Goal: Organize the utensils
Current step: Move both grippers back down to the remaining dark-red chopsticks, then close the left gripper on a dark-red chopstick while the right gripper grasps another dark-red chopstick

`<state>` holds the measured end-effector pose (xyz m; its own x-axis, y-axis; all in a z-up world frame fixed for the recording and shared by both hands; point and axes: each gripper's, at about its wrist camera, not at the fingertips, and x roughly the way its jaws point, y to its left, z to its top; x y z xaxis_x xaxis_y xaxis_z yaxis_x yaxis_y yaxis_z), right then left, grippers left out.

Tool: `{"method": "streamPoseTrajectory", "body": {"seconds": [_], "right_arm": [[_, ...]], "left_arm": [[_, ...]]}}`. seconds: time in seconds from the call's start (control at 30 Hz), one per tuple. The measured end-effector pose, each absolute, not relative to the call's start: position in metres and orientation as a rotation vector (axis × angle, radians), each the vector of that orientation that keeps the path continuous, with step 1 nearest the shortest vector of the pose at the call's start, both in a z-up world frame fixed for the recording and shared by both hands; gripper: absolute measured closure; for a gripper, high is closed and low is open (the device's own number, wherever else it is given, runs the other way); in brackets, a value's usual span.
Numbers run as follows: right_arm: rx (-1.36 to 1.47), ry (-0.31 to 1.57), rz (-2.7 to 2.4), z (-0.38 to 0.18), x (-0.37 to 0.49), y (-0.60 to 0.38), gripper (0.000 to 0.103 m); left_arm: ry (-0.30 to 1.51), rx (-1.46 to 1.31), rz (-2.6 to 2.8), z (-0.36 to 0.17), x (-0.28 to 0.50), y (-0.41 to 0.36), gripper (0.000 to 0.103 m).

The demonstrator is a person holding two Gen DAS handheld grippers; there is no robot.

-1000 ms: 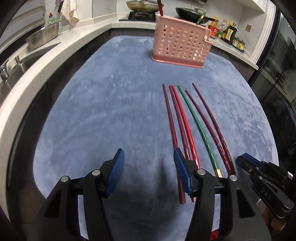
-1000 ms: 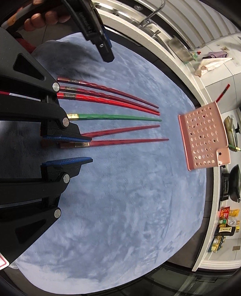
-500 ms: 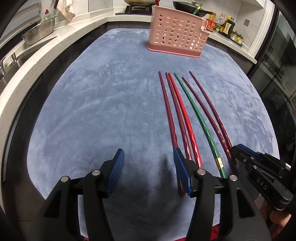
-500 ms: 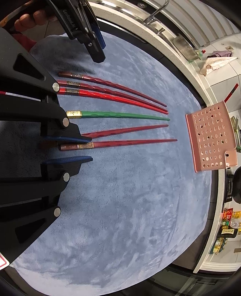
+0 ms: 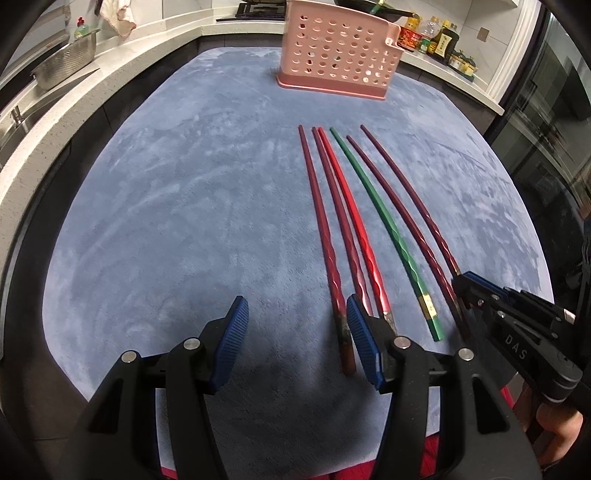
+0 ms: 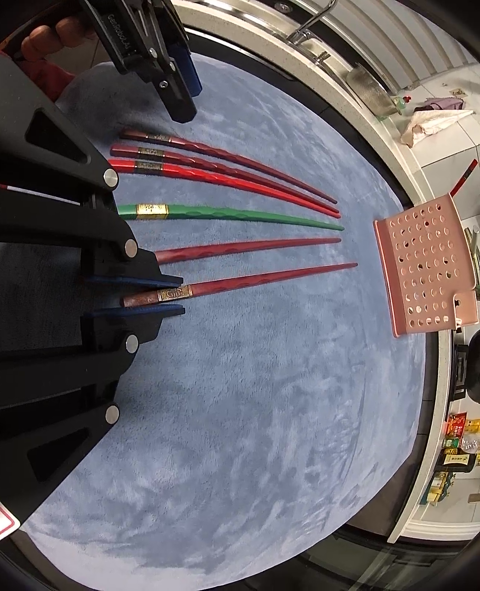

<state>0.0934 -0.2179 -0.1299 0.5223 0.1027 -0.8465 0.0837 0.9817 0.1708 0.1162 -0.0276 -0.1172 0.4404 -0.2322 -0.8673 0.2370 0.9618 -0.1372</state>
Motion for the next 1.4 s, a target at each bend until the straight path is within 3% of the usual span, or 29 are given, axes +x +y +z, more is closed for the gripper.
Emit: {"method": "streamPoseTrajectory", "body": {"seconds": [0.93,1.1,1.4], "right_arm": [[0.246,1.029,-0.012,-0.130,0.077,-0.227,0.095],[0.247,1.029,-0.011,-0.130,0.077,-0.227,0.095],[0.247,1.029,-0.011,-0.130,0.076,-0.227,0.095]], "left_arm": [[1.115,0.078,-0.277,-0.137,0.107,-0.042,0.053],[1.105,0.093,-0.271,-0.137,0.106,-0.043,0.060],[1.092,0.086,-0.280,-0.135,0.105,-0.043,0.088]]}}
